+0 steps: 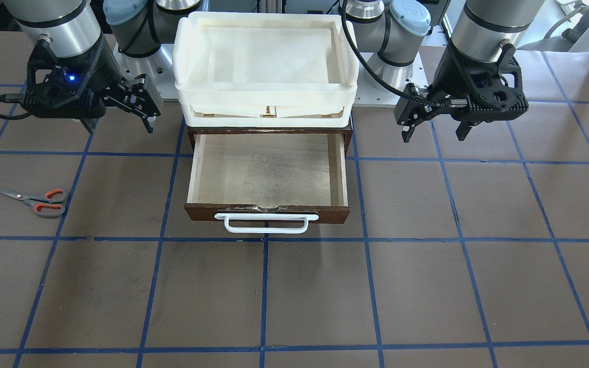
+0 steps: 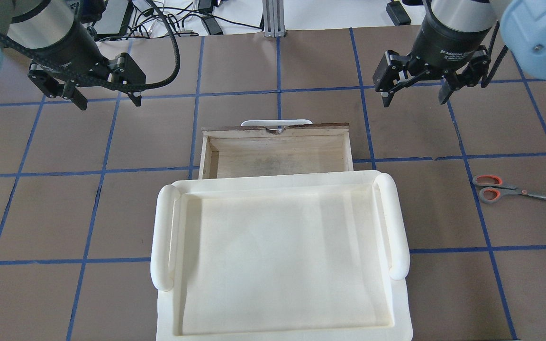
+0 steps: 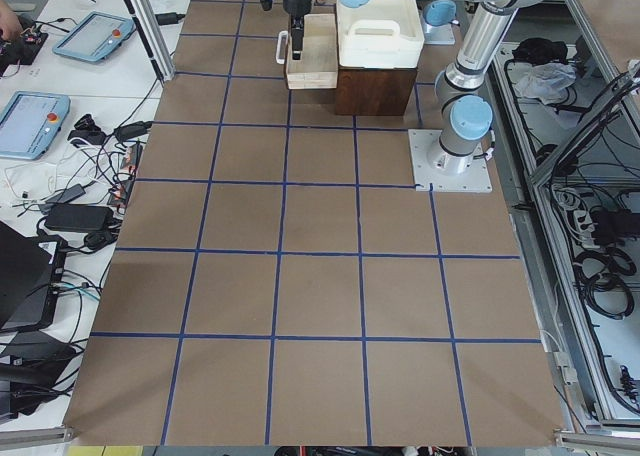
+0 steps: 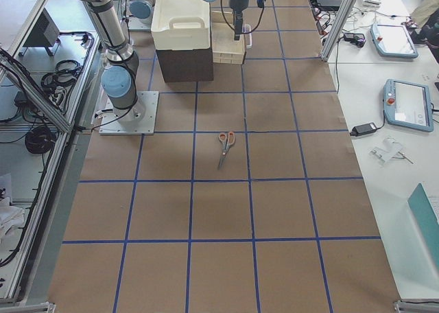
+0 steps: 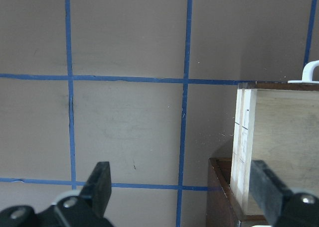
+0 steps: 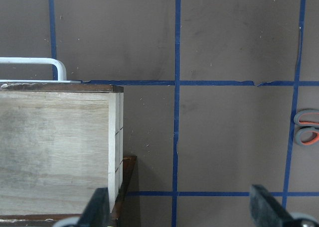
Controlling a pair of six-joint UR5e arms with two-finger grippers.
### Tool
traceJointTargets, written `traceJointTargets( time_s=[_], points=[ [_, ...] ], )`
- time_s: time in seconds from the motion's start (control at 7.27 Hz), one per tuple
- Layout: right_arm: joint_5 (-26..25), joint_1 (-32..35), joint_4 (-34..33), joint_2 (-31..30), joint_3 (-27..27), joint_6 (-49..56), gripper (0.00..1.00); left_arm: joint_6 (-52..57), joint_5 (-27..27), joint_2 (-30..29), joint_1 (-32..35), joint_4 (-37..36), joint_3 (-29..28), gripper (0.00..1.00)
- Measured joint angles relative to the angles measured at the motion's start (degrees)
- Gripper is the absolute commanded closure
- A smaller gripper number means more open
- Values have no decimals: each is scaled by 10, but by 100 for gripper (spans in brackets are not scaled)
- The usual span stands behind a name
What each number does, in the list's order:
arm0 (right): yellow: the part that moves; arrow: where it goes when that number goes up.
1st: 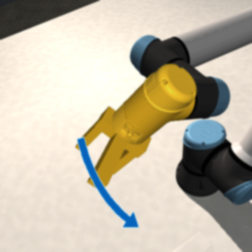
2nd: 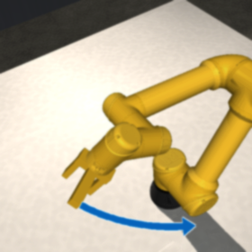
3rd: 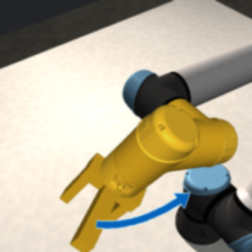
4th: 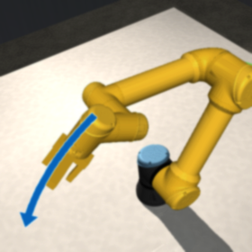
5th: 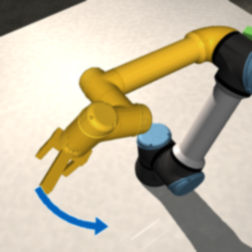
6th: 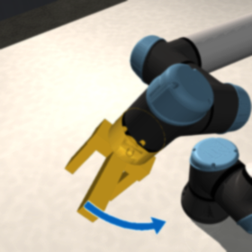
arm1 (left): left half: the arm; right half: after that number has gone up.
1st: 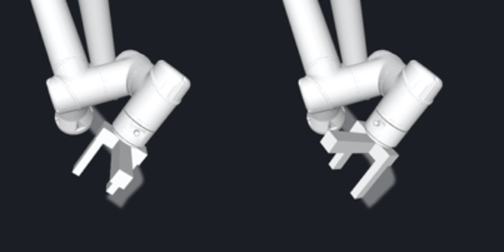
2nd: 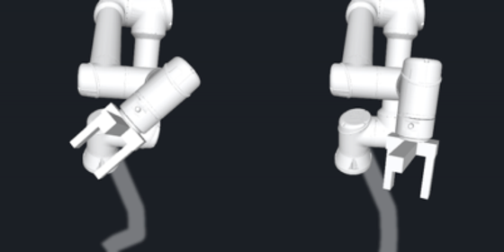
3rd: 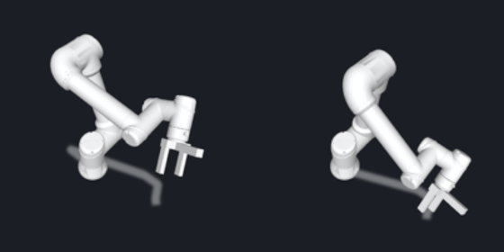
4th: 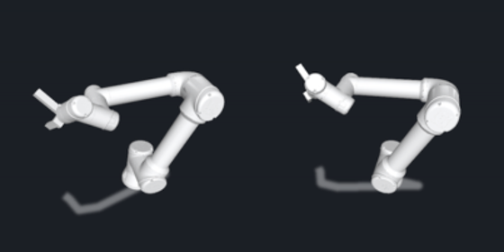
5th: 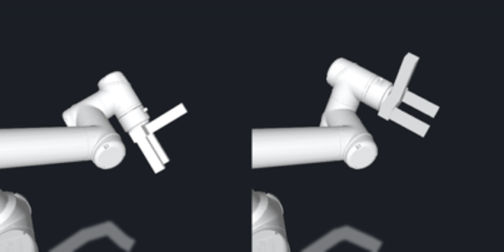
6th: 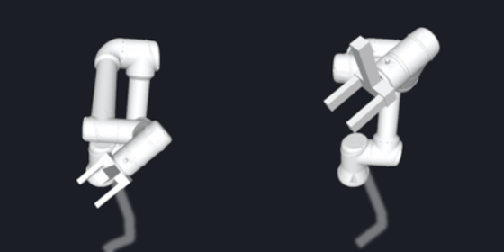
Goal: Put scissors in drawer and close it
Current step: 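Move the right gripper out and down over the orange-handled scissors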
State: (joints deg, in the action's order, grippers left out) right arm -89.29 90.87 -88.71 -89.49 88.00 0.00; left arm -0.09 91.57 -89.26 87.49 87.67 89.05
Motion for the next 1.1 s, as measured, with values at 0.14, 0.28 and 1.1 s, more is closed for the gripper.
traceJointTargets(
  time_s=[0.14,0.28,1.1],
  points=[
    [0,0,0,-1,1,0,0,0,0,0,0,0,1,0],
    [0,0,0,-1,1,0,0,0,-1,0,1,-1,3,0],
    [-6,-7,16,0,2,9,0,-2,-3,1,2,-7,9,0]
  ],
)
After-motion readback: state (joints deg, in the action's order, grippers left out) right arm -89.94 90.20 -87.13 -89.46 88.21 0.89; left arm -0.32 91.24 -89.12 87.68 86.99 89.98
